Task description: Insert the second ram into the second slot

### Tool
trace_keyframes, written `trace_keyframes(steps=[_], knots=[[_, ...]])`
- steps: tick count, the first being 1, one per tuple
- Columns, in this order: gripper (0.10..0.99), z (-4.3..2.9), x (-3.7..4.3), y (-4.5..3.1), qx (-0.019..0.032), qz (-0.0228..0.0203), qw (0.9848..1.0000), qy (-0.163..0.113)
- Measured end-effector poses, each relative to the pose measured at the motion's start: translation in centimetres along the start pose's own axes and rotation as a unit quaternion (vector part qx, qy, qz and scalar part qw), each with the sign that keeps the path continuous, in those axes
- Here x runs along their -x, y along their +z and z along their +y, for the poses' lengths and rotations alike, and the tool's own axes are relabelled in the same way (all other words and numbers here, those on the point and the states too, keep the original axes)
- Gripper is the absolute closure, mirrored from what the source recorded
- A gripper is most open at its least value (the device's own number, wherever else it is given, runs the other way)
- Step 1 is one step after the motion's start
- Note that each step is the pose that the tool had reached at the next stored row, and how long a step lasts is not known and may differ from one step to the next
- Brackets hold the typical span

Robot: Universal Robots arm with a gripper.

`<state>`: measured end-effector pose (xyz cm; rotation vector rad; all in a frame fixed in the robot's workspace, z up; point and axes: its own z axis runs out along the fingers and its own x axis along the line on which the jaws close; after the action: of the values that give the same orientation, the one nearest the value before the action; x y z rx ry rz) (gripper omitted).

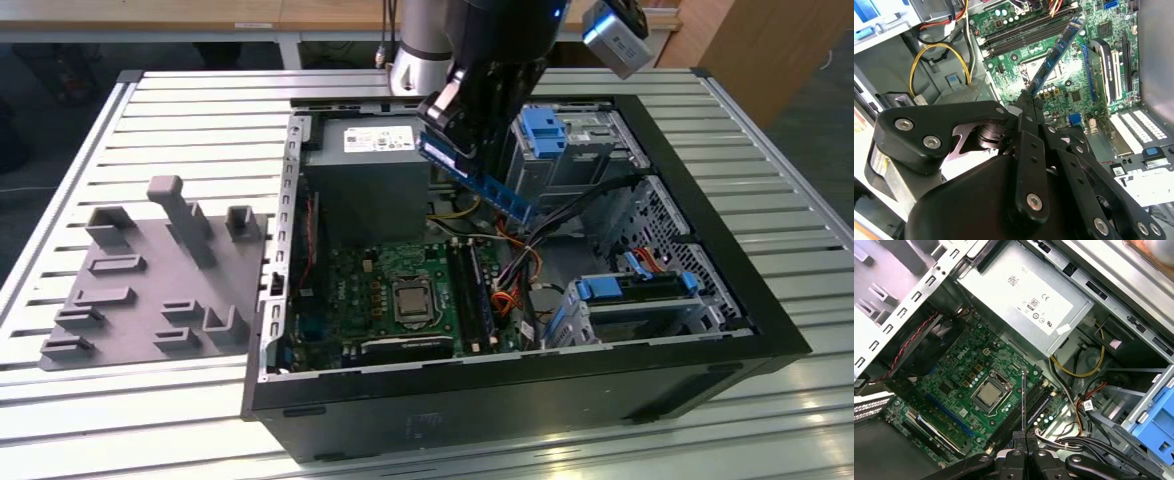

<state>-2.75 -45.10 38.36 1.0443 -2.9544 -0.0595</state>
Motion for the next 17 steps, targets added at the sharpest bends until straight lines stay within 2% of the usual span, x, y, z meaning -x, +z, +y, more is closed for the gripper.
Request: trace_keyframes(steps=[10, 17], knots=[[0.973, 0.0, 0.0, 0.01, -0.0002, -0.0011, 0.9996, 0.03], [0.973, 0.0, 0.0, 0.03, -0.0005, -0.002, 0.9984, 0.056]])
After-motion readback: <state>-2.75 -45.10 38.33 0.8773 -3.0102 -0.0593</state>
